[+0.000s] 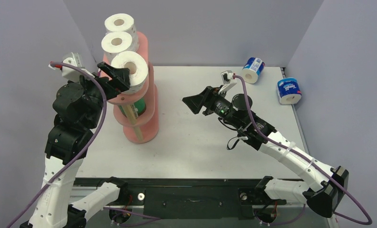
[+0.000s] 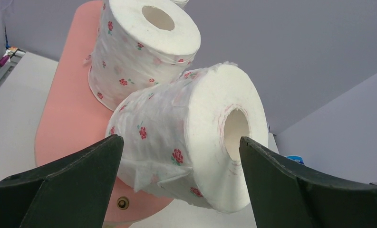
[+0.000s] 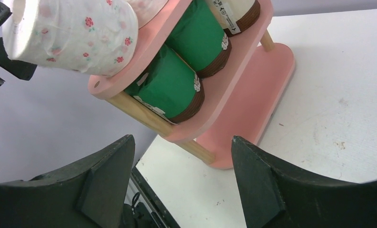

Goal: Place and organize the paper towels onto the shelf
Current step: Adjust the paper towel on the shelf.

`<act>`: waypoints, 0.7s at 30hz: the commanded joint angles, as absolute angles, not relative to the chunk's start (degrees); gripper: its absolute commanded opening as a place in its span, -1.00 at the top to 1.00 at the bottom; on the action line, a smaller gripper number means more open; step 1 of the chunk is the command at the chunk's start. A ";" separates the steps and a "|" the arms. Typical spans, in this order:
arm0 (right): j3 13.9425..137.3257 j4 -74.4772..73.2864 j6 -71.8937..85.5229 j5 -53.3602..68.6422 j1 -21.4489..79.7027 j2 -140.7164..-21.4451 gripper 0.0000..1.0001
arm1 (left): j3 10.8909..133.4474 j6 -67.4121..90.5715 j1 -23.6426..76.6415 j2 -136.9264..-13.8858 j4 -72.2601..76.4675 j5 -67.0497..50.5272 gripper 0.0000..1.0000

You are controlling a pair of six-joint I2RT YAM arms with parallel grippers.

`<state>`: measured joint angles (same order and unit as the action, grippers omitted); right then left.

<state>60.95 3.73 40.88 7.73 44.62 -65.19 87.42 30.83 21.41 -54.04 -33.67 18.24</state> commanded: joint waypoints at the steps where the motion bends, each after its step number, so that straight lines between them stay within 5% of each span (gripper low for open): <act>1: 59.78 4.30 40.54 6.85 44.10 -63.18 -0.39 | 87.55 30.15 21.62 -54.02 -31.11 19.46 -0.80; 21: 54.22 0.18 38.20 2.33 43.26 -57.62 -0.39 | 87.71 26.62 21.62 -55.28 -30.44 20.99 -0.28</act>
<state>55.00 -0.60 39.48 4.27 43.79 -59.64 87.35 28.21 21.41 -55.02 -32.36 19.75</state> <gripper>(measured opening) 0.696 0.666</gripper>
